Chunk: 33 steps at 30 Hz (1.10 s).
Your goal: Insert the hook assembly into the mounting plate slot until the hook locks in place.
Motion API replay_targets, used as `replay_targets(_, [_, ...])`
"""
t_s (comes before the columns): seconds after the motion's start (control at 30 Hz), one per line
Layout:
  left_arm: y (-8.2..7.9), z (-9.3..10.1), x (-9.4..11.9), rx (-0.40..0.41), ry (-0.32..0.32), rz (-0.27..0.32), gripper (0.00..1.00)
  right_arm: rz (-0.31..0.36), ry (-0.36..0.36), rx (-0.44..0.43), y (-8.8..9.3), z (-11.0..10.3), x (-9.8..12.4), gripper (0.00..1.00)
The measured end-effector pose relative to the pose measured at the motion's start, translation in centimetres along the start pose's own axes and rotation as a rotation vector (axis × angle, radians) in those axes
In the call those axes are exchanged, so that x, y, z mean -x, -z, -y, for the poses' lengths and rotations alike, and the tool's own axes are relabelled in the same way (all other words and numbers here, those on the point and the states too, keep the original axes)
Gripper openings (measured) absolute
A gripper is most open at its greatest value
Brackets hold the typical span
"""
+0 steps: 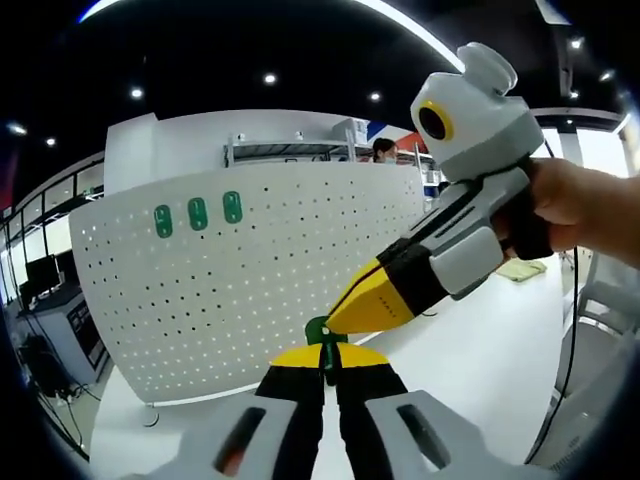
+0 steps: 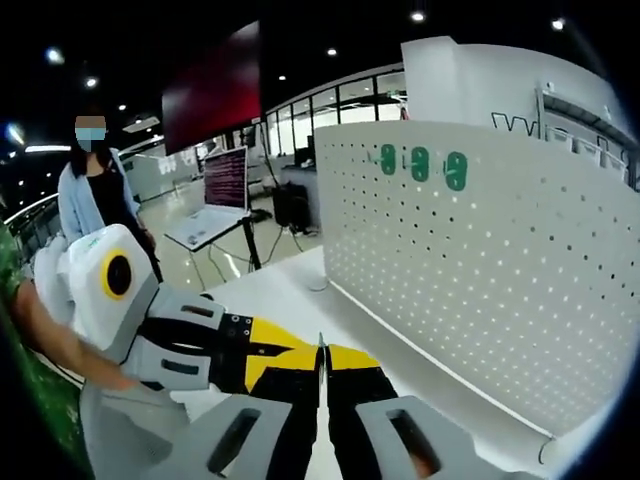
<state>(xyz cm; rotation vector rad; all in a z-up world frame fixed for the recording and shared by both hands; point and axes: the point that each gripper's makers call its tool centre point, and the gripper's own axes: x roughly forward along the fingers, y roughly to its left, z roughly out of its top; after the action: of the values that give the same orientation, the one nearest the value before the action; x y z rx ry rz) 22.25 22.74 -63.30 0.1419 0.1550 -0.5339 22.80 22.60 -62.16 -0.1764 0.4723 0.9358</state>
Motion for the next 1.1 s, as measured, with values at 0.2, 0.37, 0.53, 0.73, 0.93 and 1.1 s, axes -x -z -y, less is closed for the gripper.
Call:
replay_targets(0.2, [-0.2, 0.0, 0.0, 0.0, 0.001, 0.005, 0.02, 0.01, -0.001, -0.021, -0.2, 0.1, 0.0, 0.01])
replay_targets(0.37, [-0.2, 0.2, -0.1, -0.005, 0.007, 0.004, 0.02, 0.03, 0.007, -0.028, -0.5, 0.3, 0.2, 0.03])
replay_targets(0.53, [-0.2, 0.2, -0.2, -0.003, 0.006, 0.003, 0.02, 0.048, 0.018, -0.038, -0.7, 0.7, 0.6, 0.06])
replay_targets(0.73, [-0.4, 0.2, -0.3, 0.003, 0.005, 0.004, 0.02, 0.06, 0.04, -0.04, -0.7, 1.2, 0.9, 0.11])
replay_targets(0.93, [-0.5, 0.3, -0.4, 0.004, 0.005, 0.006, 0.02, 0.1, 0.074, -0.046, -1.1, 2.0, 1.4, 0.29])
replay_targets(1.1, [-0.6, 0.3, -0.4, 0.005, 0.005, 0.006, 0.02, 0.146, 0.113, -0.044, -1.8, 2.7, 1.8, 0.48])
